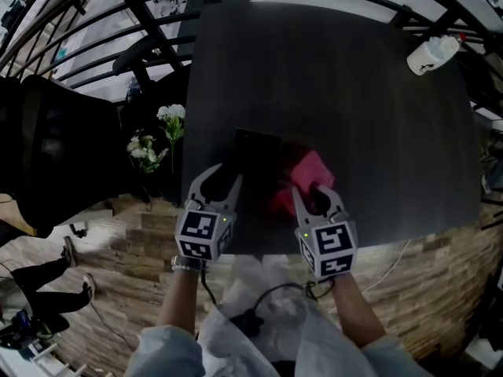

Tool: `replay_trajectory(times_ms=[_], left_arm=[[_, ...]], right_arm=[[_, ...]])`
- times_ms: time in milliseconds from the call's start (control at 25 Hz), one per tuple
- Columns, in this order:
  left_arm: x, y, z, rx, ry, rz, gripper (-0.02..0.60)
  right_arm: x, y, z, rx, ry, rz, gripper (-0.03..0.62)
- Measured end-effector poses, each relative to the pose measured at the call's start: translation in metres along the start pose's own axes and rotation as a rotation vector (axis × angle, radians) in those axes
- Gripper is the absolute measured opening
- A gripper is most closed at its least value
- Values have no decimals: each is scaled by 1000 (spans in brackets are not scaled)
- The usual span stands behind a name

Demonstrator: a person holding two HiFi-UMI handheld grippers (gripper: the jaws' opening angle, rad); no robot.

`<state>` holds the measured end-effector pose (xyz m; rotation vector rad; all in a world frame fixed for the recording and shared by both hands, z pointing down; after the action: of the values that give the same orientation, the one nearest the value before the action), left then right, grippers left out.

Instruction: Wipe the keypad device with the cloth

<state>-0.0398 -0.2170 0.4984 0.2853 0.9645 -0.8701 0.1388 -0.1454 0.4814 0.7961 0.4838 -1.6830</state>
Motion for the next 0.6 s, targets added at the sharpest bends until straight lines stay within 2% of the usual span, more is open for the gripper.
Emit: replay_trajectory(times_ms=[360, 600], left_arm=[[-3, 5, 9, -32, -13, -39, 143], [-4, 13, 8, -34, -29, -27, 133]], right_arm=[[-3, 1, 2, 3, -10, 7, 55], [-1, 10, 6, -3, -12, 5, 55]])
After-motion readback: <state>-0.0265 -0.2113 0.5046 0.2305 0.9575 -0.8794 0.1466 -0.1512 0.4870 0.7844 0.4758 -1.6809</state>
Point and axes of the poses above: the fingertips, and each gripper's own axes: z forward along the fingers, y to its right, x out of its top, the point moved 6 cm from there along -z, backward along the fingers, and after that the axes turned 7 degrees about -y, right-handed, at the moved point
